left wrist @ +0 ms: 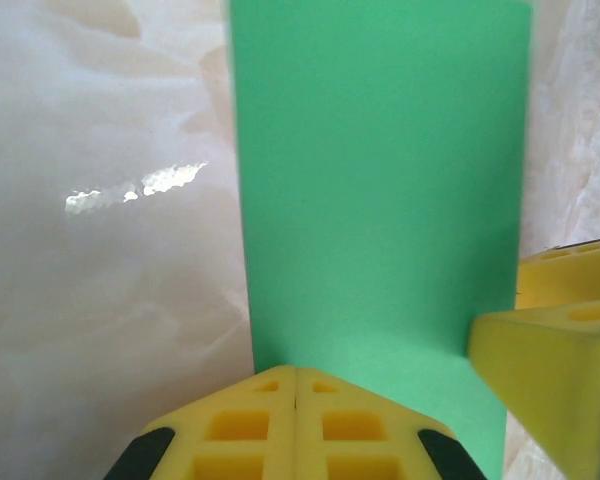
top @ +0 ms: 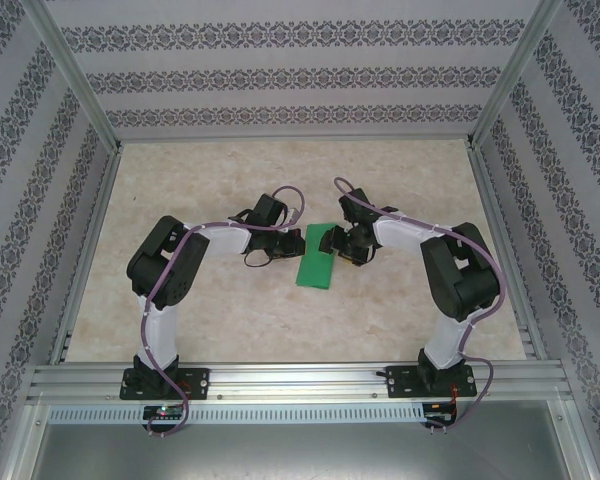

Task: Fold a paper plane with a square sheet of paper (pick it up from the middle)
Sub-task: Hold the square sheet of paper at the center of the table.

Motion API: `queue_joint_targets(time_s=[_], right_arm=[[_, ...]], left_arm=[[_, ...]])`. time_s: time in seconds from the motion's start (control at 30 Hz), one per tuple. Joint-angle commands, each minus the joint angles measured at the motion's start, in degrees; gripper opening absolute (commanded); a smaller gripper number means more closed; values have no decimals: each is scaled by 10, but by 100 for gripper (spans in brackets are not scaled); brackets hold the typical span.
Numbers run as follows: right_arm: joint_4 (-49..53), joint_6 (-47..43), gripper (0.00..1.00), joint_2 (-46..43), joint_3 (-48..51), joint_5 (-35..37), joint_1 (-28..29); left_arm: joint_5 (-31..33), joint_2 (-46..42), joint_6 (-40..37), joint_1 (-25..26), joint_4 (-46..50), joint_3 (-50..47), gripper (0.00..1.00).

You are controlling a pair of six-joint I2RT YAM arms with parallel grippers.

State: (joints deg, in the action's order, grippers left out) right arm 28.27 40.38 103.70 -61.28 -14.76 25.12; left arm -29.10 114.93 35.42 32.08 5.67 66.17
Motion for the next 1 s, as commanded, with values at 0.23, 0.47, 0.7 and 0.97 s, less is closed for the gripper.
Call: queue_joint_targets(time_s=[0.23,0.47,0.7,0.97], right_arm=[[27,-9,65,20,-20,29,6],[46,-16,65,8,-26,36,6],[48,-4,66,9,-23,54,5],[26,27,67,28,-21,46,5]], left_arm=[[69,-82,-11,9,1,-23,15],[104,-111,-9,7,7,-36,17],[102,-112,-5,7,-1,-35,17],[106,-114,-7,6,1,-36,17]])
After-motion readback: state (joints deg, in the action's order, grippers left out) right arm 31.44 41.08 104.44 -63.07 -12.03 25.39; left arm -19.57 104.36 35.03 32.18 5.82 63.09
